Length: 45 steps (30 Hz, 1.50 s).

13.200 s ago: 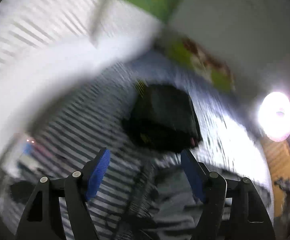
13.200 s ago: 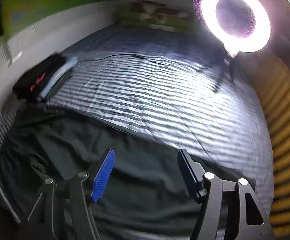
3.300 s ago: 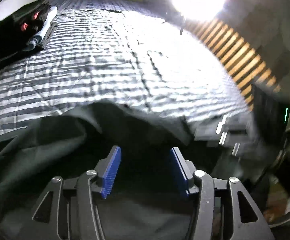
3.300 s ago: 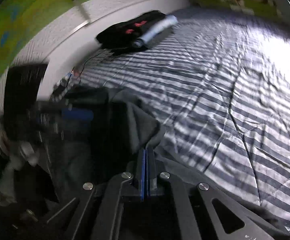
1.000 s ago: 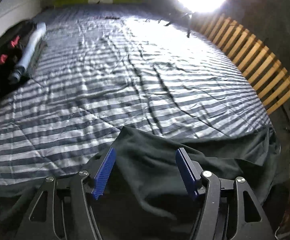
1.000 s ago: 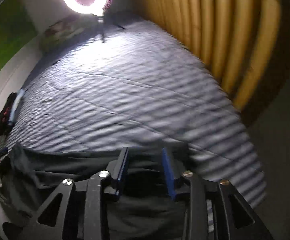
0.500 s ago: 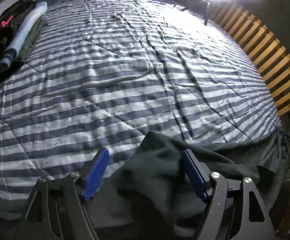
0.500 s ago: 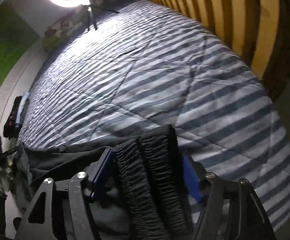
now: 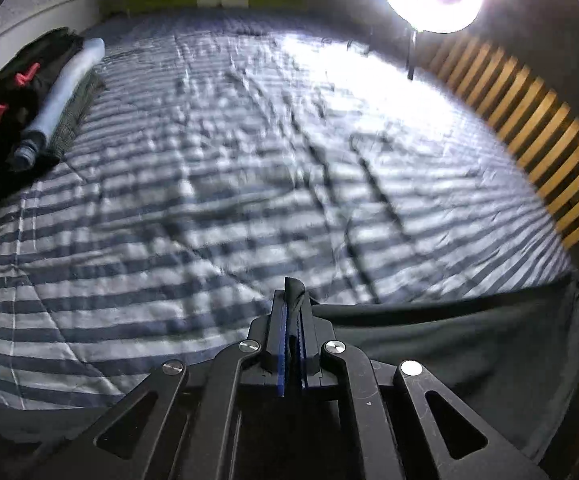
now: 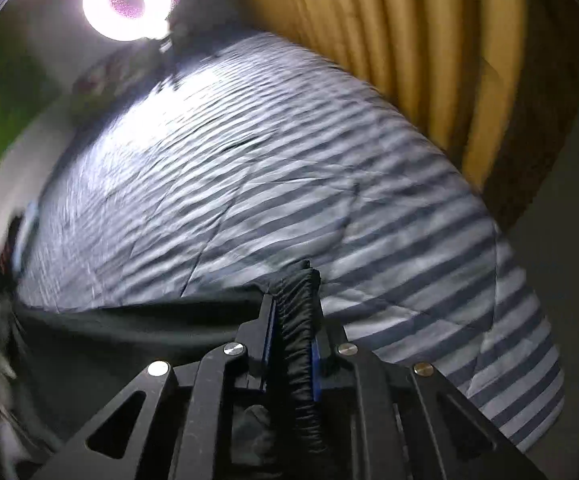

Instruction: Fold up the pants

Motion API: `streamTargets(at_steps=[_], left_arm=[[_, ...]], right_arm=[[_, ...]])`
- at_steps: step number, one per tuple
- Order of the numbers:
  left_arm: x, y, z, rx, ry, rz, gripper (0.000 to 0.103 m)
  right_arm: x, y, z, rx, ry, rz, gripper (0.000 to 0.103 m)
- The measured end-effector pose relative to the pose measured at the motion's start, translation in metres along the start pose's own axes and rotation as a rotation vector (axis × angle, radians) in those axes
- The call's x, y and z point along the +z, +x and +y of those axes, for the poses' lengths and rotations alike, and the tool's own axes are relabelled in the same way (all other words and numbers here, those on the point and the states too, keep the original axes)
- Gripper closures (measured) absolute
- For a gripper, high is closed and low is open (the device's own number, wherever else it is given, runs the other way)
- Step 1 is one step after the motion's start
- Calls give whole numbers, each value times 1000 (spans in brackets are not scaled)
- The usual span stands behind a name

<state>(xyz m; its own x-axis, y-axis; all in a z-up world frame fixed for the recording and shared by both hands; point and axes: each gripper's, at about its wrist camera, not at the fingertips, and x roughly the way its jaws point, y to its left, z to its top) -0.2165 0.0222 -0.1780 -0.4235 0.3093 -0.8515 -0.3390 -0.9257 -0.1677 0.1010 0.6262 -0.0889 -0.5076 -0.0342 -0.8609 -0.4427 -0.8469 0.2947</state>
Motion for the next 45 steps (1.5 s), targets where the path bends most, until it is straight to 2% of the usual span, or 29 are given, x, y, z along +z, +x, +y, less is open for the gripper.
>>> streamTargets(at_steps=[1, 2, 3, 4, 5, 7, 11, 15, 17, 20, 22, 25, 27, 28, 31, 32, 34, 36, 39, 41, 43, 45], left_arm=[[-1, 3, -3, 39, 18, -1, 92], [-1, 4, -4, 63, 22, 8, 83], [0, 4, 0, 75, -1, 16, 64], [0, 1, 3, 69, -24, 13, 56], [2, -5, 6, 81, -30, -7, 54], [3, -27, 5, 109, -12, -51, 54], [-7, -78, -2, 79, 22, -101, 54], [-43, -129, 0, 35, 30, -116, 54], [-65, -150, 8, 39, 12, -115, 54], [-99, -186, 38, 88, -77, -141, 54], [-122, -213, 68, 121, -183, -177, 54], [-162, -254, 132, 176, -390, -250, 53], [-183, -266, 163, 249, -451, -264, 49], [-193, -268, 178, 280, -480, -260, 48], [-226, -265, 225, 302, -591, -212, 45], [-237, -259, 237, 283, -623, -193, 44], [-256, -244, 256, 191, -697, -170, 42], [-264, -233, 264, 156, -729, -163, 40], [-261, -219, 263, 147, -688, -169, 40], [-253, -209, 258, 188, -639, -160, 41], [-242, -202, 254, 238, -608, -155, 51], [-233, -199, 253, 320, -586, -144, 53]], right_arm=[[-2, 9, 3, -38, -30, 48, 82], [-4, 12, 7, -59, -53, 61, 77], [-5, 11, 12, -81, -75, 62, 73], [-6, 7, 14, -102, -83, 51, 67], [-5, 2, 15, -109, -84, 36, 62], [-6, -15, 11, -122, -74, -9, 61], [-12, -49, -5, -93, -16, -43, 61], [-35, -71, -7, -74, 14, -59, 61], [-47, -75, 3, -57, -5, -56, 61], [-63, -73, 42, -34, -88, -43, 61], [-75, -73, 79, 7, -173, -44, 61], [-93, -68, 150, 73, -326, -24, 61], [-109, -63, 203, 118, -445, -8, 61], [-118, -59, 229, 142, -502, 1, 61], [-153, -40, 306, 175, -681, 31, 61], [-164, -34, 325, 169, -730, 32, 62], [-187, -19, 362, 170, -819, 58, 62], [-205, -7, 390, 161, -885, 73, 62], [-221, 12, 411, 100, -961, 62, 62], [-221, 27, 413, 72, -952, 91, 62], [-214, 41, 408, 46, -898, 126, 62], [-208, 52, 398, 33, -846, 168, 61]])
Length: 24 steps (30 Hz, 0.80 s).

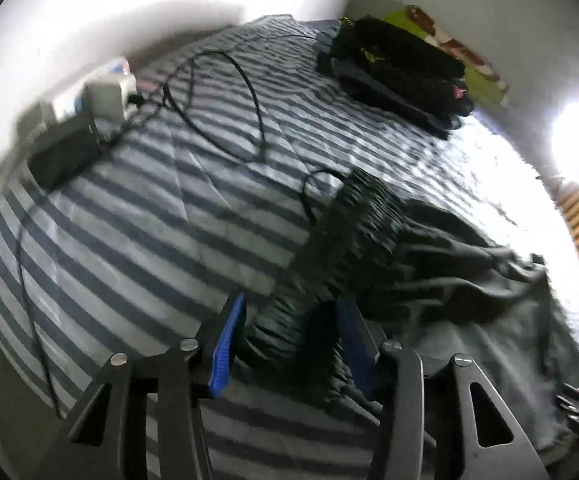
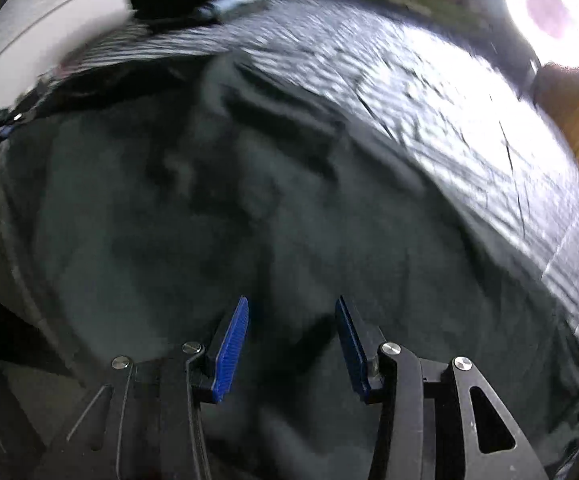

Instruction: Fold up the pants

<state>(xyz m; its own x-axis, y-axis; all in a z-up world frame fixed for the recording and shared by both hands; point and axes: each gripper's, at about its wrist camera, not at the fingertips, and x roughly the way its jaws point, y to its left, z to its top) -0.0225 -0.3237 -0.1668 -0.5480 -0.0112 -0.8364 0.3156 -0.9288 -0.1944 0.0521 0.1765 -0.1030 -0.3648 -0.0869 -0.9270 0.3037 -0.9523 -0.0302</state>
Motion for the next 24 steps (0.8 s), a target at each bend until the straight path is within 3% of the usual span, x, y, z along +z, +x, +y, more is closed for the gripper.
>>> streamTargets(at_steps=[3, 5, 7, 11, 18, 20, 24], left_arm=[[10, -4, -9, 87, 37, -15, 52], [15, -18, -9, 110, 44, -44, 52], [16, -38, -12, 115, 52, -86, 52], [14, -80, -45, 21, 115, -136, 52], [-11, -106, -166, -191, 293, -126, 51], [-21, -105, -205, -236, 357, -111, 50], [-45, -95, -284, -309, 485, -60, 50]], right_arm=[[-4, -9, -15, 59, 57, 0, 61], [-10, -31, -33, 99, 106, -49, 61], [-23, -61, -65, 56, 168, -108, 61], [-60, -112, -153, -59, 355, -179, 61], [-159, -154, -302, -257, 676, -197, 55], [-181, -151, -331, -255, 757, -189, 54], [-220, -134, -376, -157, 878, -173, 52]])
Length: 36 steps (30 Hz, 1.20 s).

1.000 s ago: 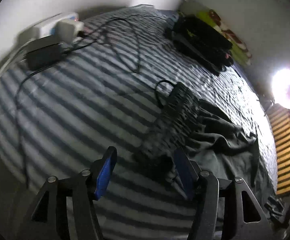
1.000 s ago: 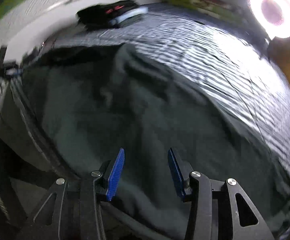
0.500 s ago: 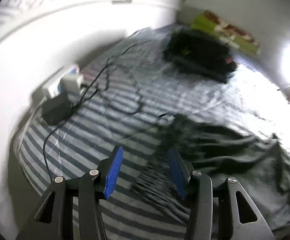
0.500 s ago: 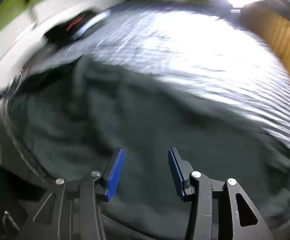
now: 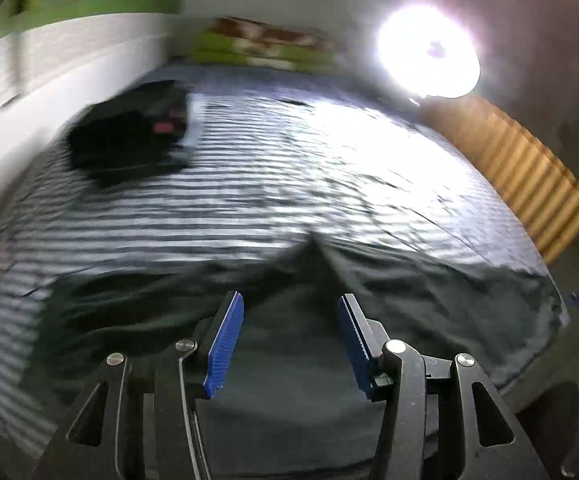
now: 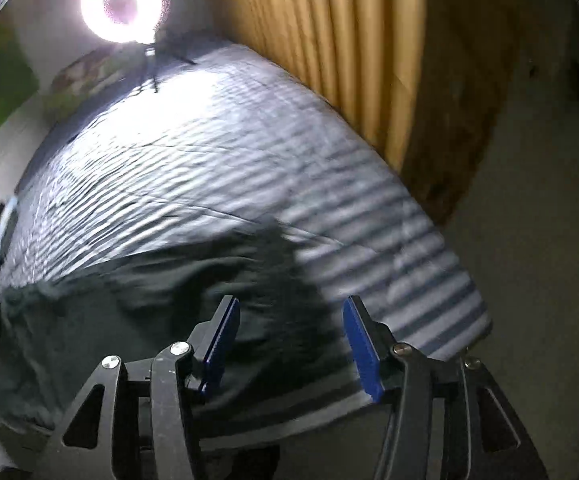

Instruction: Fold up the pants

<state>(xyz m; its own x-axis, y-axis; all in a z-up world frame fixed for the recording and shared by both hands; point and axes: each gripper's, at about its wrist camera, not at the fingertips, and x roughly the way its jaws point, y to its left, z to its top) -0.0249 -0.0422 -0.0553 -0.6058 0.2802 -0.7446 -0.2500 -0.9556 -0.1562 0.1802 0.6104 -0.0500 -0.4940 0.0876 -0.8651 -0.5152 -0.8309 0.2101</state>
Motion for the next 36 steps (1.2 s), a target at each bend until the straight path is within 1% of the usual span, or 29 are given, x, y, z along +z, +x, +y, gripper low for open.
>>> streamTargets(at_steps=[2, 6, 8, 10, 12, 13, 15, 17, 19, 20, 22, 25, 28, 30, 31, 33, 35, 36], left_arm=[[1, 16, -31, -27, 48, 31, 50], [0, 41, -73, -49, 105, 79, 50], [-2, 49, -84, -51, 115, 95, 50], [-3, 60, -92, -52, 124, 112, 50], [-4, 68, -98, -54, 123, 127, 50], [-3, 72, -94, -57, 119, 131, 50], [-3, 77, -96, -59, 118, 138, 50], [-4, 80, -96, -58, 126, 142, 50], [-4, 80, -95, -56, 129, 142, 50], [-4, 80, -93, -56, 128, 141, 50], [-4, 77, -89, -56, 124, 137, 50], [-5, 73, -85, -62, 124, 134, 50], [-7, 71, -86, -74, 150, 132, 50], [-12, 71, -88, -103, 163, 131, 50], [-15, 72, -89, -126, 165, 136, 50], [-27, 80, -93, -166, 179, 159, 50], [-42, 92, -98, -182, 202, 195, 50], [-52, 102, -102, -183, 226, 229, 50]], right_arm=[[-1, 14, -15, 56, 27, 28, 50], [-9, 42, -34, 202, 75, 82, 50], [-11, 44, -34, 262, 75, 55, 47], [-11, 47, -26, 289, 45, 47, 46], [-13, 49, -12, 280, -14, 38, 46], [-14, 50, -4, 265, -48, 32, 46], [-16, 52, 7, 240, -89, 29, 50], [-16, 57, 13, 241, -103, 47, 73], [-16, 56, 18, 227, -107, 61, 75], [-16, 54, 22, 205, -106, 67, 76], [-16, 46, 23, 182, -90, 60, 77], [-10, 26, 25, 194, -35, 8, 77], [0, -6, 30, 217, -5, -55, 77], [4, -26, 34, 240, 12, -94, 77], [6, -34, 37, 244, 18, -104, 77], [9, -37, 49, 193, -2, -97, 77], [9, -34, 57, 155, -14, -77, 77], [9, -33, 59, 152, -2, -66, 77]])
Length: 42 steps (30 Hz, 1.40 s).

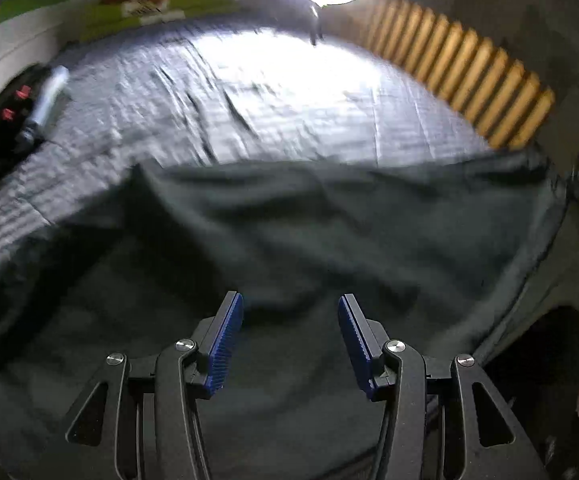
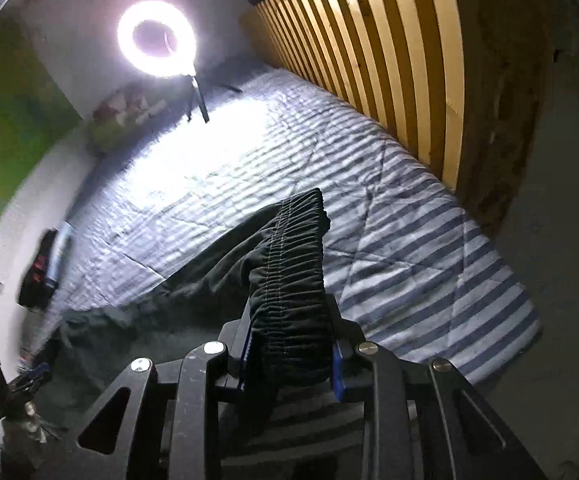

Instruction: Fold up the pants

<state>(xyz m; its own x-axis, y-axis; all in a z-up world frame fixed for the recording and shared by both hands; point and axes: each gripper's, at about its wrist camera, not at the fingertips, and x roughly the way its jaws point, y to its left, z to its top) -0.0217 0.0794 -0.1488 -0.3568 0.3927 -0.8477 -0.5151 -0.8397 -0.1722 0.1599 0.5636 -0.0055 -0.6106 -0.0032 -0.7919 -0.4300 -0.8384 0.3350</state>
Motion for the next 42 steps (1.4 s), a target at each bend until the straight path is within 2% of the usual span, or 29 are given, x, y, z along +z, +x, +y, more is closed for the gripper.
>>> streamTargets(at_steps=[3, 4, 6, 11, 16, 22, 24, 26, 29, 33, 39, 42], left_arm=[[-17, 35, -3, 5, 10, 88, 49], [-19, 34, -6, 12, 28, 53, 47], [-19, 33, -11, 2, 63, 64, 44], [-20, -5, 7, -71, -4, -24, 44], [-31, -58, 55, -16, -68, -114, 43], [-59, -136, 161, 111, -313, -286, 43], [-70, -153, 191, 163, -355, -321, 43], [-84, -167, 218, 204, -405, -351, 43], [-113, -183, 261, 202, -517, -402, 43], [-150, -183, 304, 207, -614, -382, 44], [-176, -198, 326, 210, -652, -425, 44], [-184, -205, 338, 203, -687, -440, 44]], right_arm=[[1, -9, 5, 6, 39, -14, 77], [2, -15, 8, 8, 44, -25, 77], [7, -32, 20, 9, 42, -54, 77], [21, -76, 68, 47, -8, -123, 77], [26, -103, 152, 132, -105, -166, 77], [12, -93, 288, 249, -273, -143, 77], [3, -83, 334, 290, -320, -128, 77], [-13, -68, 388, 321, -380, -117, 77], [-44, -43, 456, 351, -469, -78, 77], [-105, 11, 545, 348, -598, -13, 77], [-209, 89, 632, 316, -755, 91, 77], [-255, 116, 652, 288, -830, 123, 77]])
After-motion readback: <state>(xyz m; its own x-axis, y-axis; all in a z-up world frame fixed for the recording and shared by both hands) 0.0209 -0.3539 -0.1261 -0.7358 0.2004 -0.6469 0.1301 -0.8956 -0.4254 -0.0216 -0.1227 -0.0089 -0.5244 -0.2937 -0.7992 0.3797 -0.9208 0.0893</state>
